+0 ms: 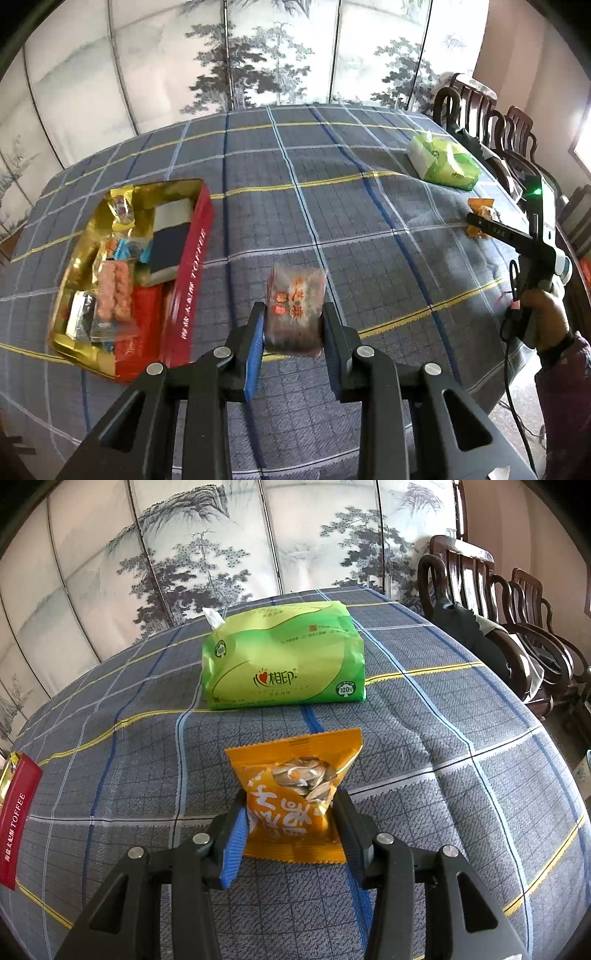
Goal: Organize snacks
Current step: 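Carry the pink cake box into the gold tin and open the left gripper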
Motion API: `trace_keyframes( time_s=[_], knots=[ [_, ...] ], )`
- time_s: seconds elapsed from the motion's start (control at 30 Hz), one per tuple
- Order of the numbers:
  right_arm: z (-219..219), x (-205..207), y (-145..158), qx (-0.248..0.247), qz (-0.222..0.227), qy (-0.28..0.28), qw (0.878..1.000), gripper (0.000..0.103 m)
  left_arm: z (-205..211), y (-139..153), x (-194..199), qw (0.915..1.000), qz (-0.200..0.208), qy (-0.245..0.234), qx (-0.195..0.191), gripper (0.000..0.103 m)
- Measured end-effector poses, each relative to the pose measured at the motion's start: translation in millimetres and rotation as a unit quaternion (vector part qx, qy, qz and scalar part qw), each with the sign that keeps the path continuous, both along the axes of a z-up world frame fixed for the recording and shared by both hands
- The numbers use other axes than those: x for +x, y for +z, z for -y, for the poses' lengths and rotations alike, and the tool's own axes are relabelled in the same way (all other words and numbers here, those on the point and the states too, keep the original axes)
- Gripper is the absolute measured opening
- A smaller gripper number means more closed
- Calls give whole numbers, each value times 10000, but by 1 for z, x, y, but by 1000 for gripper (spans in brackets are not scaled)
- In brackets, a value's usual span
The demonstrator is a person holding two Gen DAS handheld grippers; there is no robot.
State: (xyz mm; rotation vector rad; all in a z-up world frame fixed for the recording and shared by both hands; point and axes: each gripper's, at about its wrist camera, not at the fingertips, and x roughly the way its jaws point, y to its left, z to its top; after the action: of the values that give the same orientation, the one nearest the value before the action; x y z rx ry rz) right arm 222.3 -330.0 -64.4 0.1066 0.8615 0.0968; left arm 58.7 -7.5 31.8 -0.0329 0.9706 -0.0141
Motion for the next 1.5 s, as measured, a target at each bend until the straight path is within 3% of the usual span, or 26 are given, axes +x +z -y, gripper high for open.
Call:
trace_keyframes(
  time_s=[0.3,0.43,0.5,0.57,0.6,0.83,1.1,1.2,1.23,1.5],
  knots=[
    [0,0,0,-1,0,0,10000,46,-1,10,-7,9998,152,26,97,25],
    [0,0,0,-3,-1,0,10000,46,-12,8,-5,9996,-43,-81,-267,22],
    [0,0,0,0,-1,0,10000,46,-9,6,-6,9997,-79,-170,-186,30],
    [0,0,0,4,0,0,10000,46,0,3,-7,9997,-55,-252,35,59],
    [0,0,0,8,0,0,10000,46,4,0,-6,9996,-59,-257,120,65],
    [0,0,0,72,7,2,10000,47,9,-28,8,9980,-626,93,88,63],
    [6,-1,0,182,18,26,9998,47,7,-59,21,9960,-835,-38,323,63],
    [7,-1,0,227,22,28,9997,47,-2,-73,27,9940,-1092,-16,91,48],
    [7,-2,0,239,23,29,9997,47,-4,-78,28,9927,-1201,-43,-50,32],
    [7,-2,0,253,22,30,9997,47,-5,-77,19,9947,-1008,-119,-148,25]
  ],
)
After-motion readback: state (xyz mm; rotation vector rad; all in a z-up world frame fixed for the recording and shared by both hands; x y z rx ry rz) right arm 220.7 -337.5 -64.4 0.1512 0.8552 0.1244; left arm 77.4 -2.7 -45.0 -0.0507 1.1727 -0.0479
